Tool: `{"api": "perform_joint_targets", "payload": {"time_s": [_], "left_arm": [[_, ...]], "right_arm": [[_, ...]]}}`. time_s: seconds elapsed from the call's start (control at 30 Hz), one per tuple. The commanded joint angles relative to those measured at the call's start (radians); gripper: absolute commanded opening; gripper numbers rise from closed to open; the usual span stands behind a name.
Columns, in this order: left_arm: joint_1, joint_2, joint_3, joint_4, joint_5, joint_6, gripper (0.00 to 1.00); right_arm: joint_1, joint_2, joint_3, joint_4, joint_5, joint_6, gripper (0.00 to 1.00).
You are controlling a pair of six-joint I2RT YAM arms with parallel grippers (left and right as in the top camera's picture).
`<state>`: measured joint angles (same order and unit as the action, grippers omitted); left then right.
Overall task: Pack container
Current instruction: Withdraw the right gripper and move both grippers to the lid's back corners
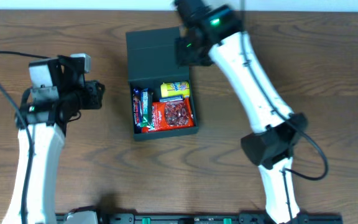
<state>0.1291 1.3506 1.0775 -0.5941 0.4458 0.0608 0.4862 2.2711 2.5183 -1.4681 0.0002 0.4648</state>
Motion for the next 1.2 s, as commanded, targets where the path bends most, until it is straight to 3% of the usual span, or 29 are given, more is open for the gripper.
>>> {"api": "perform_joint_targets", "payload": {"time_s": [0.0,0.13,0.3,0.5,0.7,0.83,0.93,1.17], "left_arm": [[0.002,0.093,0.017,0.009,0.050,-0.029,0.06],[0.002,0.177,0.017,0.050,0.058,-0.099,0.06],[0.002,0.200,0.017,0.051,0.148,-0.095,0.06],[0.002,0.203,0.018,0.090,0.145,-0.105,0.06],[0.002,0.297,0.018,0.175,0.076,-0.324,0.06],[0.002,0.397,0.032,0.272,0.136,-0.434,0.06],[0.000,0.488,0.085,0.299,0.158,-0.485,0.05],[-0.013,0.705,0.328,0.189,0.196,-0.495,0.05]], "right_arm": [[-0.045,0.005,-0.047,0.013,0.055,-0.051,0.02],[-0.103,0.005,-0.174,0.082,0.054,-0.053,0.02],[-0.138,0.005,-0.328,0.105,0.037,-0.098,0.04],[-0.139,0.005,-0.412,0.179,-0.134,-0.185,0.01],[-0.157,0.015,-0.467,0.417,-0.301,-0.228,0.02],[-0.195,0.055,-0.468,0.473,-0.357,-0.207,0.02],[-0.232,0.100,-0.468,0.499,-0.455,-0.184,0.02],[-0.270,0.182,-0.467,0.555,-0.595,-0.166,0.02]]}}
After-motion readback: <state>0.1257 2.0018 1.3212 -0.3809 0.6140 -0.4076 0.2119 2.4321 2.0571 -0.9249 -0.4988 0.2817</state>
